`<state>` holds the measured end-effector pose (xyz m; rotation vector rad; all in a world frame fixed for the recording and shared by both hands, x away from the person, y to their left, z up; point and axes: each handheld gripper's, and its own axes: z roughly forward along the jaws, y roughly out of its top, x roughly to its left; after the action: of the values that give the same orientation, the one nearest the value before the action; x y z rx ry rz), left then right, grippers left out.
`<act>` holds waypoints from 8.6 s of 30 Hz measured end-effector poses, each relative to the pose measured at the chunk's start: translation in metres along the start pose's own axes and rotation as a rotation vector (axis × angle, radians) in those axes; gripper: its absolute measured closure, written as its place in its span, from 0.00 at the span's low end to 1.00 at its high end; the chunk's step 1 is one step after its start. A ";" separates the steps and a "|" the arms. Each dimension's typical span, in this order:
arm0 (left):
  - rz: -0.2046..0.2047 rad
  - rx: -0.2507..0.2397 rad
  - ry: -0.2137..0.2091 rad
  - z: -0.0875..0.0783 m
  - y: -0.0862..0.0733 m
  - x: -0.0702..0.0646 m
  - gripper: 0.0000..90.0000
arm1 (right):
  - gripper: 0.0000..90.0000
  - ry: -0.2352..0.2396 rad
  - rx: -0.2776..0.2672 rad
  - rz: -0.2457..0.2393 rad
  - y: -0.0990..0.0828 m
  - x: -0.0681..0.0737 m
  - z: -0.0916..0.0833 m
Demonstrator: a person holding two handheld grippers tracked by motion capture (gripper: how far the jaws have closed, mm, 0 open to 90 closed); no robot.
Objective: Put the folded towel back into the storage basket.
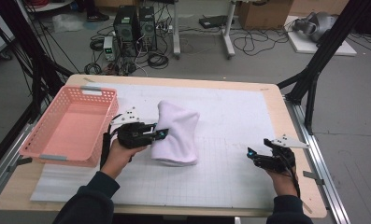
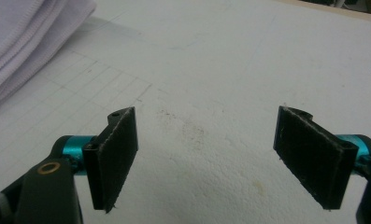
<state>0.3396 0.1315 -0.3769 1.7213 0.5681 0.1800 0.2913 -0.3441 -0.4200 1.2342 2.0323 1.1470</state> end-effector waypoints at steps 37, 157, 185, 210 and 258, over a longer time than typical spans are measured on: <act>0.140 -0.109 0.065 -0.111 0.040 0.027 0.81 | 0.23 0.004 0.002 -0.014 0.003 0.005 0.003; -0.057 0.262 0.315 -0.209 -0.001 0.152 0.78 | 0.23 -0.010 0.048 -0.045 0.000 0.013 0.009; -0.096 0.514 0.825 -0.176 -0.026 0.144 0.54 | 0.23 -0.010 0.046 -0.046 0.000 0.014 0.009; -0.129 0.534 0.874 -0.168 -0.036 0.149 0.55 | 0.23 -0.008 0.050 -0.044 0.000 0.014 0.009; -0.078 0.315 0.923 -0.177 -0.024 0.143 0.51 | 0.23 -0.003 0.062 -0.047 0.000 0.014 0.010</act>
<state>0.3823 0.3562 -0.3847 1.8587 1.3888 0.8921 0.2924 -0.3277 -0.4255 1.2099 2.0980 1.0670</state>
